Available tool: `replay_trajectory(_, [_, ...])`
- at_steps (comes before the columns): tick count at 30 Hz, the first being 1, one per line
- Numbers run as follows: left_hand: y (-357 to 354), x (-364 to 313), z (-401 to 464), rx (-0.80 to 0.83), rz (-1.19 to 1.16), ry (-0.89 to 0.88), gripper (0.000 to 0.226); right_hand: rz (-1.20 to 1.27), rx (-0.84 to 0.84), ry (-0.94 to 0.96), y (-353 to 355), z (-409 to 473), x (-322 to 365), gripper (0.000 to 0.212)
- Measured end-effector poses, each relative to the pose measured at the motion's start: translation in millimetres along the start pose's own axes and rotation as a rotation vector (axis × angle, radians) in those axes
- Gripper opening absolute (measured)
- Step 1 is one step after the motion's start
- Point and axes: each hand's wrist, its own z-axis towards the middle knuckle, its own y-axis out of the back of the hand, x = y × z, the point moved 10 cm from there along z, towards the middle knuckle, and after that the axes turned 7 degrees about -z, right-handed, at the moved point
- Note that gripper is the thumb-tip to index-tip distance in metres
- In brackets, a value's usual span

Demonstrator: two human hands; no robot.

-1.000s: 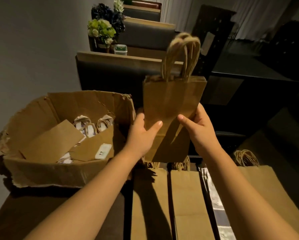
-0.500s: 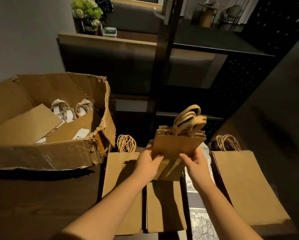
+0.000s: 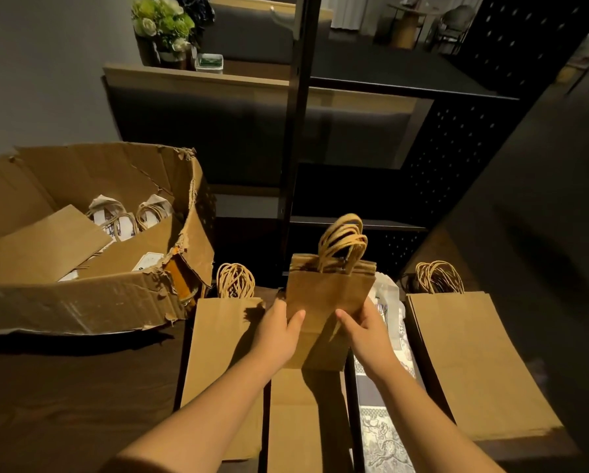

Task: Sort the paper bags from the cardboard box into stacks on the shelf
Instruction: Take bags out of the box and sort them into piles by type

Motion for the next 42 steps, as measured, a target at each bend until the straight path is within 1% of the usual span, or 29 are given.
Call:
replay_trajectory(5, [5.1, -19.9, 4.5, 0.061, -0.107, -0.087, 0.03, 0.035, -0.041, 0.05, 7.9, 7.6, 21.2, 0.031])
replay_trajectory(7, [3.9, -22.2, 3.9, 0.095, -0.129, -0.094, 0.035, 0.003, -0.036, 0.044, 8.3, 7.0, 20.8, 0.03])
replay_trajectory(10, [-5.6, -1.4, 1.8, 0.136, -0.102, 0.019, 0.043, -0.139, -0.023, -0.031, 3.8, 3.6, -1.4, 0.026])
replay_trajectory(13, [-14.7, 33.5, -9.4, 0.117, -0.051, 0.197, 0.037, -0.287, 0.027, -0.18, -7.3, -9.0, -36.4, 0.023])
replay_trajectory(16, [-25.7, 65.8, -28.2, 0.11, -0.04, 0.363, 0.033, -0.444, 0.08, -0.285, -19.1, -22.2, -62.0, 0.018])
replay_trajectory(18, [-33.1, 78.8, -37.1, 0.106, -0.013, 0.413, 0.038, -0.534, 0.103, -0.322, -24.5, -27.1, -74.3, 0.02])
replay_trajectory(21, [-42.1, 88.2, -41.7, 0.104, 0.018, 0.448, 0.05, -0.582, 0.116, -0.378, -26.4, -29.5, -89.1, 0.02])
replay_trajectory(25, [-53.9, 94.0, -41.3, 0.115, 0.027, 0.475, 0.059, -0.598, 0.12, -0.399, -24.0, -29.7, -96.3, 0.021])
replay_trajectory(28, [-57.9, 94.3, -40.1, 0.104, 0.005, 0.482, 0.059, -0.622, 0.089, -0.386, -20.6, -24.9, -93.7, 0.018])
replay_trajectory(30, [-60.0, 94.9, -40.0, 0.097, -0.023, 0.485, 0.061, -0.642, 0.072, -0.372, -20.1, -21.7, -92.5, 0.027])
replay_trajectory(31, [-60.4, 95.9, -40.1, 0.09, -0.038, 0.489, 0.063, -0.649, 0.07, -0.366, -20.6, -20.8, -92.1, 0.029])
replay_trajectory(34, [-60.3, 95.9, -41.8, 0.075, -0.045, 0.486, 0.068, -0.641, 0.075, -0.354, -23.1, -19.1, -91.2, 0.018])
replay_trajectory(35, [-60.2, 94.3, -41.8, 0.073, -0.04, 0.472, 0.07, -0.637, 0.071, -0.353, -23.1, -18.3, -91.8, 0.017])
replay_trajectory(38, [-59.9, 87.9, -38.6, 0.074, -0.032, 0.42, 0.072, -0.605, 0.067, -0.382, -21.6, -14.8, -95.4, 0.019])
replay_trajectory(40, [-57.7, 86.4, -37.2, 0.07, -0.019, 0.436, 0.072, -0.59, 0.091, -0.405, -23.2, -12.9, -98.8, 0.021])
replay_trajectory(42, [-56.6, 87.1, -37.7, 0.076, -0.006, 0.465, 0.079, -0.583, 0.115, -0.426, -25.7, -13.4, -104.0, 0.022])
